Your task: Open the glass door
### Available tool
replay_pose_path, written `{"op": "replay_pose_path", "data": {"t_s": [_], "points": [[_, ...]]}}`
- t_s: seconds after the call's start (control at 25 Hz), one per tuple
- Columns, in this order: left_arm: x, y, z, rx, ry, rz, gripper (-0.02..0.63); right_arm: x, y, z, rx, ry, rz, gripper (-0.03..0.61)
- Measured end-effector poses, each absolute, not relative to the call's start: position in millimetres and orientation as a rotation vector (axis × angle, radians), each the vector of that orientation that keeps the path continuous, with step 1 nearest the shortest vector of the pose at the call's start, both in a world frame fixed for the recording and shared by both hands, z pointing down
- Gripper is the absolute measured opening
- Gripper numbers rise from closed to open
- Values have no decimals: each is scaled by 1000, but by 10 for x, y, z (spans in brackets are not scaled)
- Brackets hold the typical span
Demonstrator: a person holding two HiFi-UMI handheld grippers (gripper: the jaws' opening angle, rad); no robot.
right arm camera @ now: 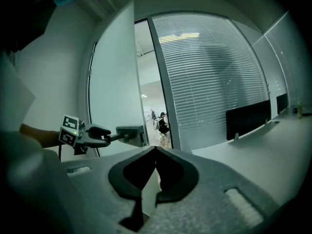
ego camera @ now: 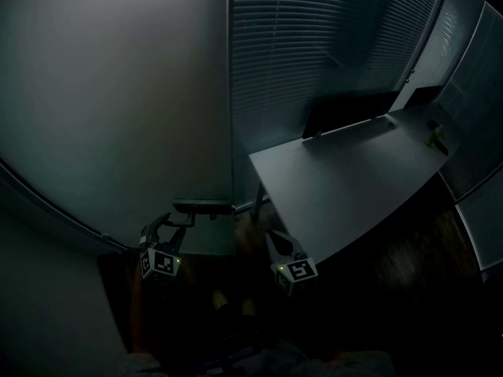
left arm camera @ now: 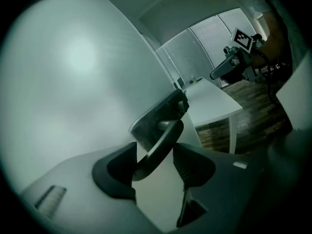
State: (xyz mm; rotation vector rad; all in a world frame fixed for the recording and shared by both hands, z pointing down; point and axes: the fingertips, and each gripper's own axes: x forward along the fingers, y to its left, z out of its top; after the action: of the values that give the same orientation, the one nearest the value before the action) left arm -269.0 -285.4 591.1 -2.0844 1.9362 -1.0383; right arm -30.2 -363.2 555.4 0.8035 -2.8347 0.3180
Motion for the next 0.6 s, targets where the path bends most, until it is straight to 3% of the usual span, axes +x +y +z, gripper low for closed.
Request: {"op": "replay_pose_path", "data": {"t_s": [0.6], "points": [[-2550,-2359,6007,-2147,1869,-1034,233,-113,-2948,5574,939,-2799,287,3]]}}
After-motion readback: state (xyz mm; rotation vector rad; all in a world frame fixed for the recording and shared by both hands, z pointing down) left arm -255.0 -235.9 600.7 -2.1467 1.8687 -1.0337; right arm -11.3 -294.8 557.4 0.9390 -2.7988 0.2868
